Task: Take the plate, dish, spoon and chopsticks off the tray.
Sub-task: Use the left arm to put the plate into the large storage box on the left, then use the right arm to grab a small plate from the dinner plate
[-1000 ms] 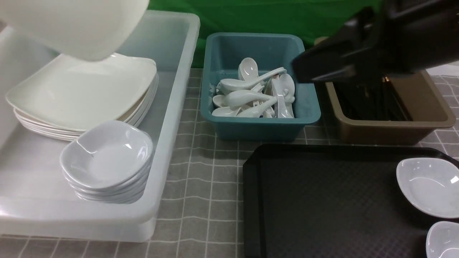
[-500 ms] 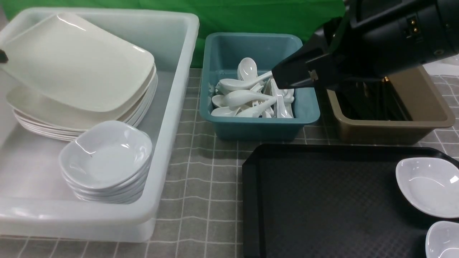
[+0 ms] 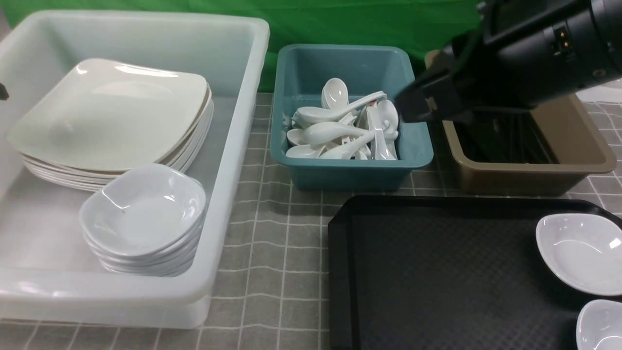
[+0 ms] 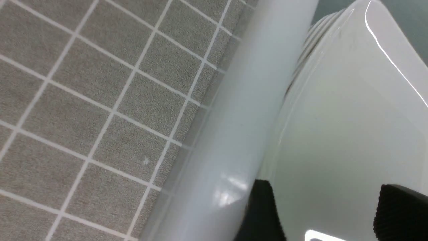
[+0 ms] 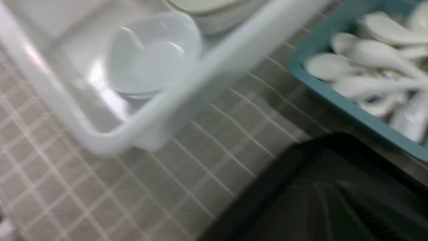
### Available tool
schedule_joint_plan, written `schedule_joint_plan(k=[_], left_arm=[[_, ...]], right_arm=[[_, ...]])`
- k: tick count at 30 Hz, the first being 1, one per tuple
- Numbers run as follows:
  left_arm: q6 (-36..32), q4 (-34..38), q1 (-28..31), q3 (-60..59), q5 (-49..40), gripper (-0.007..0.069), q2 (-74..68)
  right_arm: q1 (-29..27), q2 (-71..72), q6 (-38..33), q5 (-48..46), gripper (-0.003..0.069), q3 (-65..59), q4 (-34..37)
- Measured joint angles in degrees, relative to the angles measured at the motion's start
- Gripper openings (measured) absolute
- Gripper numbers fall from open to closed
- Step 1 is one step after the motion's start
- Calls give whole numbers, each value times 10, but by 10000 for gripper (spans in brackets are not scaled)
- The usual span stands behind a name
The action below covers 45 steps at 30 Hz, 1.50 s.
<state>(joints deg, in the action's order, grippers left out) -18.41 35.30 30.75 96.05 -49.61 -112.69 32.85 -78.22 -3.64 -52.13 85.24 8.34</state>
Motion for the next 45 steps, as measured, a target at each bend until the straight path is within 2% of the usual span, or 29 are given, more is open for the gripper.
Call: schedule_joint_plan(k=[1,2,4,5,7,8,9,10,13,15,16,17,18,20,23,24,28,33,34,37,39,44,45], left_arm=[[0,0,0,1,-2,434,1],[0,2,-5,9,-15,405,11],[-7,9,-20,15,-32,323,26],[-15,13,-38,18,-42,244,41],[-39,16,-80,19,-62,103,70],[-42,16,-80,19,-65,103,70],[-60,18,-130,19,-82,40,95],[-63,18,-142,19,-86,32,101],[-80,0,-255,24,-112,7,138],[-80,-51,-343,24,-126,2,155],[-79,-51,-351,24,-127,2,157],[-66,-95,-407,24,-136,1,161],[-64,-101,-422,24,-138,1,162],[-25,-176,-509,24,-152,1,166],[-4,-211,-555,24,-167,1,169],[14,-233,-594,24,-183,1,173],[38,-257,-622,18,-199,1,199],[67,-290,-614,-20,-201,1,266],[69,-296,-610,-34,-201,1,286],[80,-311,-596,-87,-201,1,358],[84,-313,-588,-109,-201,1,390],[108,-318,-569,-169,-193,1,487],[120,-326,-562,-188,-189,1,517]], right_arm=[[-1,0,0,-3,23,0,-10],[-15,-1,62,-31,23,0,-93],[-43,-1,104,-64,23,-3,-165],[-67,-1,117,-85,24,-5,-190],[-114,-1,131,-109,27,-16,-214],[-119,-2,132,-110,27,-17,-215],[-158,-7,135,-121,40,-32,-216],[-168,-9,135,-124,50,-36,-215],[-227,-31,135,-130,155,-87,-199],[-240,-49,132,-113,286,-127,-191],[-241,-50,132,-110,300,-135,-189],[-240,-62,132,-83,403,-162,-183],[-239,-64,132,-73,416,-170,-183],[-229,-86,131,-6,552,-210,-178],[-224,-108,132,34,586,-225,-176],[-223,-136,132,64,590,-229,-175],[-223,-203,140,97,579,-232,-183],[-223,-259,146,116,546,-232,-188],[-223,-266,146,117,514,-232,-191],[-221,-269,143,121,281,-228,-198],[-217,-264,140,115,171,-222,-207],[-189,-243,135,111,146,-210,-210],[-171,-222,135,108,113,-208,-208]])
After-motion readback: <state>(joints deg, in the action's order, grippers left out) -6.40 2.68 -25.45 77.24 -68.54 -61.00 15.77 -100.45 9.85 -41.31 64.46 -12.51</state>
